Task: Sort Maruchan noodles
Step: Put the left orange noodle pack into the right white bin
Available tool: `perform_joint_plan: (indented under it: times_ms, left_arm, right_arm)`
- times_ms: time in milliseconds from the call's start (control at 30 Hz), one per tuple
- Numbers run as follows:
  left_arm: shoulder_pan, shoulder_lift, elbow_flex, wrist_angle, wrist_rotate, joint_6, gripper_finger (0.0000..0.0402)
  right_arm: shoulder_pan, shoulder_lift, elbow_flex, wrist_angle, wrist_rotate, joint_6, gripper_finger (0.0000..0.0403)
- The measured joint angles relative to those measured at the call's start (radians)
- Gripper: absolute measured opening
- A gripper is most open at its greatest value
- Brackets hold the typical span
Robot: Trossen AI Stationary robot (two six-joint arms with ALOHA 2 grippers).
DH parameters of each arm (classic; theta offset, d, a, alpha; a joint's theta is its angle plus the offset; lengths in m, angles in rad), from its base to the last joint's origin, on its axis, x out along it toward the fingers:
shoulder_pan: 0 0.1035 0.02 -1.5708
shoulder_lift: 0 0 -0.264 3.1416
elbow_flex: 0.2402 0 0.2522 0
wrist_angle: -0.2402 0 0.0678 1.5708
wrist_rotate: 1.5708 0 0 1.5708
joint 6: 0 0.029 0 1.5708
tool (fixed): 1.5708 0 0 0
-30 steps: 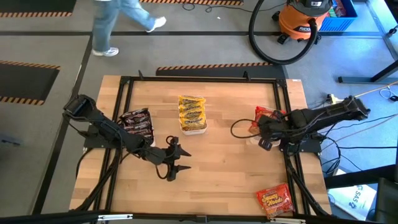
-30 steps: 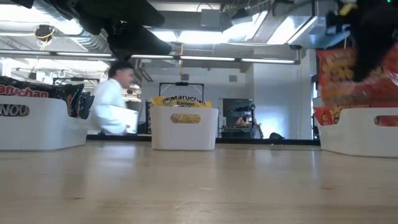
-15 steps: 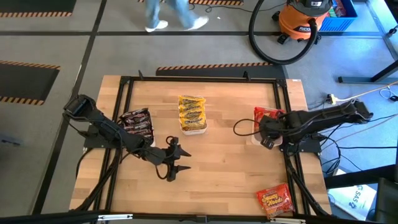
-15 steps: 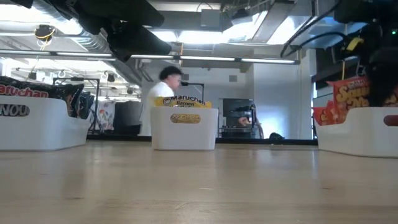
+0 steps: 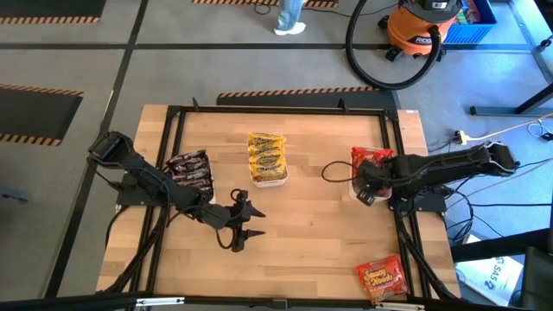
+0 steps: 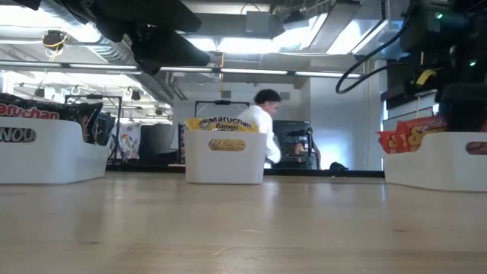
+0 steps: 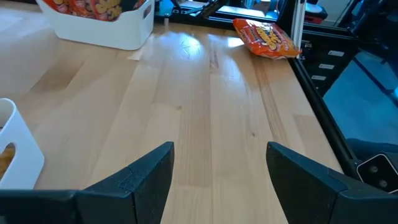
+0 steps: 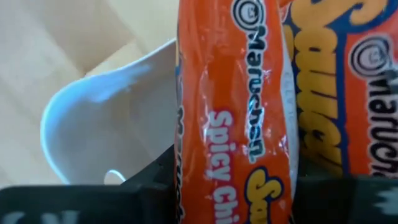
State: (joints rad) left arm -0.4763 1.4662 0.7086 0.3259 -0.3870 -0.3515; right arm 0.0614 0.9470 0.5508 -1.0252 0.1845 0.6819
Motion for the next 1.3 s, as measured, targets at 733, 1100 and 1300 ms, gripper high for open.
perform_joint_plan:
  times_ms: [733,1100,1300]
  left_arm:
    - [0.0,0.0,0.0,0.0,-0.012,0.02,0.0248]
    - [0.0,0.0,0.0,0.0,-0.012,0.021,0.0248]
    - [0.0,0.0,0.0,0.0,0.013,0.021,0.0248]
  right_arm:
    - [-0.081,0.129,0.106,0.247,-0.083,-0.138,0.0138]
    - [-0.081,0.176,0.107,0.22,0.087,-0.297,0.0138]
    - [-0.081,0.266,0.107,0.227,0.086,-0.302,0.016]
